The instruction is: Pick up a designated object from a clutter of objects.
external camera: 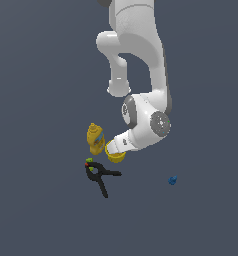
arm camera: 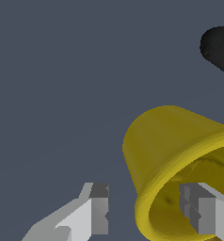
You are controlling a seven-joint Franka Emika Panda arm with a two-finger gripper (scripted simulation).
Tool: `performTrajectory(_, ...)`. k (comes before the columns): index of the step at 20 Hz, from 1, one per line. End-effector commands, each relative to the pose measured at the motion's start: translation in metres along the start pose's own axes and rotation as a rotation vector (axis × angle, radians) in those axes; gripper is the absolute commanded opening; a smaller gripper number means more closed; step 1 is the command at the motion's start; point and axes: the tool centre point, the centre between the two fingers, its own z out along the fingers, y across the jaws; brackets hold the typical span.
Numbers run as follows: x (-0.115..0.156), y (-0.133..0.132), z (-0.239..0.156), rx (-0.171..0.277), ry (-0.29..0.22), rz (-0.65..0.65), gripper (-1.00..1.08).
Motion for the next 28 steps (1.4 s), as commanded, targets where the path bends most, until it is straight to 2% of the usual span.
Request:
performTrajectory(1,0.000,0.000,0.002,0.000,0.001,0.000,-1.00)
performTrajectory(16,0.000,0.001,-0.006,0.000,0.001,0.000,-1.00)
performTrajectory(22,0.000,0.003,-0.033,0.001,0.002,0.000,-1.00)
performTrajectory(28,0.000,0.006,-0.080,0.002,0.002,-0.001,-1.00)
